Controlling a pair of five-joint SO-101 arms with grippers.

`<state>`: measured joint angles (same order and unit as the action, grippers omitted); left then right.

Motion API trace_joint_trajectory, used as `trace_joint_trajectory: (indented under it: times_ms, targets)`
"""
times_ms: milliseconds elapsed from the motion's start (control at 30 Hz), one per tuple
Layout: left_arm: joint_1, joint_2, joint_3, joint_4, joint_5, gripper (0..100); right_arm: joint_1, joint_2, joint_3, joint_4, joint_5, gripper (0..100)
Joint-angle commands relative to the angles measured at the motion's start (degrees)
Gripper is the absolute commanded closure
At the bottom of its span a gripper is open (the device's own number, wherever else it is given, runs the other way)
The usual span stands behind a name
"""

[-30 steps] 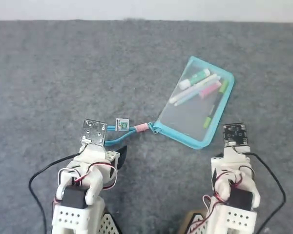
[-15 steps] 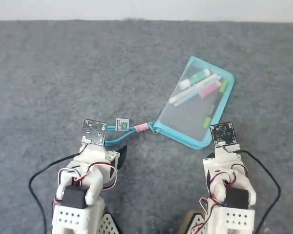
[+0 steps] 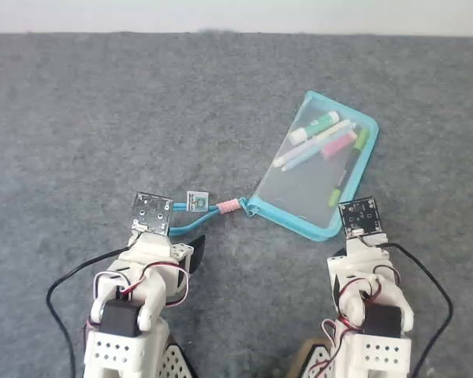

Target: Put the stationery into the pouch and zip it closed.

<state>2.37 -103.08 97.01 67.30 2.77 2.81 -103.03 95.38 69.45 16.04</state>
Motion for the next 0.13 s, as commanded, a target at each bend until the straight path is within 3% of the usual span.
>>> trace_joint_trajectory:
  times_ms: [0,100]
  targets:
    - [0.18,-0.97,-0.40,0.26,0.53,77,-0.40,0.22,1.14,0.31,-0.18,96.5]
    - [0.18,-0.97,-0.40,0.26,0.53,77,-0.40,0.22,1.14,0.31,-0.18,96.5]
